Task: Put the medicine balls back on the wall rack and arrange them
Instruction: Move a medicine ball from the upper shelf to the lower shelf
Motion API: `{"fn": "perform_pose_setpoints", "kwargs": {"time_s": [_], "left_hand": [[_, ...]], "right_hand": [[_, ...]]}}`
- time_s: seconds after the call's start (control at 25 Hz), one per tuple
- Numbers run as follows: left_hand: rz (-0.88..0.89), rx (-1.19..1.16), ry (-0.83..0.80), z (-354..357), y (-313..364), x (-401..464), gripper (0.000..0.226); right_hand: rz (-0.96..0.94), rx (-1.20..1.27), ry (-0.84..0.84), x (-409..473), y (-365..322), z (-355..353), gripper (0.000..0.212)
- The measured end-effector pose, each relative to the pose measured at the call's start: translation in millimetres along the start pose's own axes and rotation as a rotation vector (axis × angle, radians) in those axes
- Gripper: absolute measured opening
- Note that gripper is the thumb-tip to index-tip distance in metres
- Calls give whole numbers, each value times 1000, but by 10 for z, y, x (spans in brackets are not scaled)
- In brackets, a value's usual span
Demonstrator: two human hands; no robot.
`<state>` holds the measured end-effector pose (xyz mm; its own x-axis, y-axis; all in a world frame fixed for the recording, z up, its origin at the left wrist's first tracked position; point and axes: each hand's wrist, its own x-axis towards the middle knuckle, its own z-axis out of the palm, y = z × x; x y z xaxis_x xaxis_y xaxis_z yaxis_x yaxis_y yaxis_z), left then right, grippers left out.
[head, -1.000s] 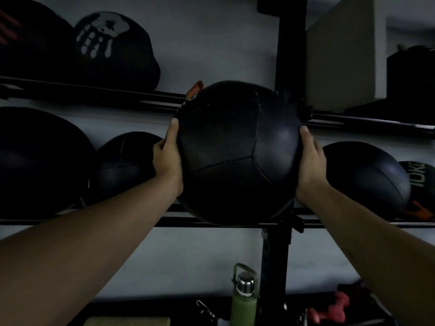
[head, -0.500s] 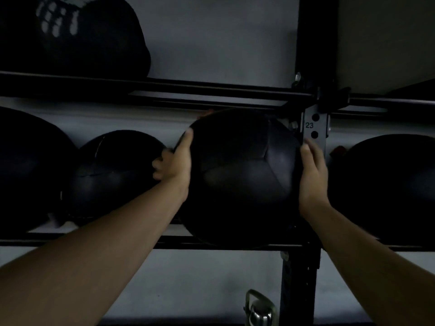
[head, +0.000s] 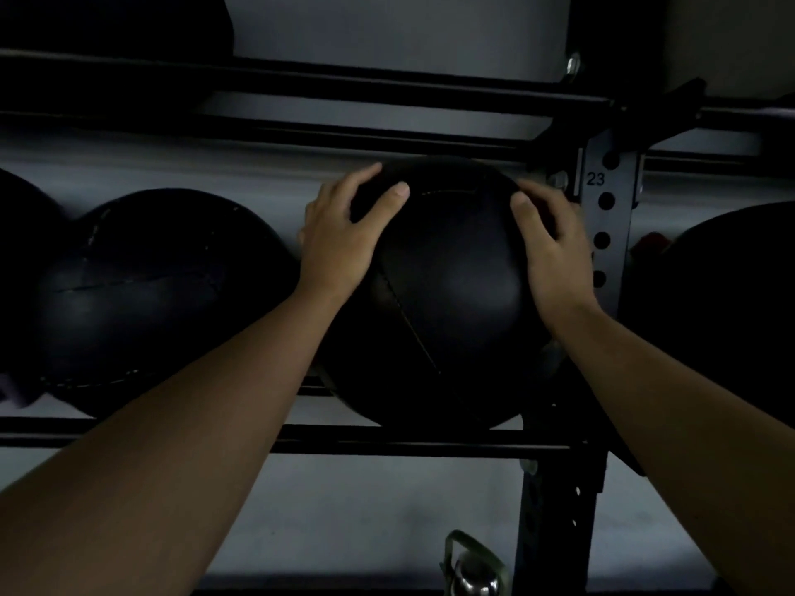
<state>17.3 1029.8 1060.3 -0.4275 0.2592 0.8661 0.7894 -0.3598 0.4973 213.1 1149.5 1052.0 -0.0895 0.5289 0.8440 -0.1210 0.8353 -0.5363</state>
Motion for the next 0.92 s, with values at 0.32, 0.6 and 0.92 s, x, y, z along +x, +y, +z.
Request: {"fn": "perform_pose_setpoints", "kwargs": {"time_s": [0.32, 0.6, 0.92], "left_hand": [[-73, -17, -173, -219, 178, -172, 71], [-114, 37, -254, -301, 242, -279, 75], [34, 80, -244, -500, -55, -1210, 75]], "right_hand": [[30, -66, -116, -135, -70, -138, 43], [69, -162, -189, -227, -136, -211, 57], [264, -291, -72, -1464, -157, -315, 65]]}}
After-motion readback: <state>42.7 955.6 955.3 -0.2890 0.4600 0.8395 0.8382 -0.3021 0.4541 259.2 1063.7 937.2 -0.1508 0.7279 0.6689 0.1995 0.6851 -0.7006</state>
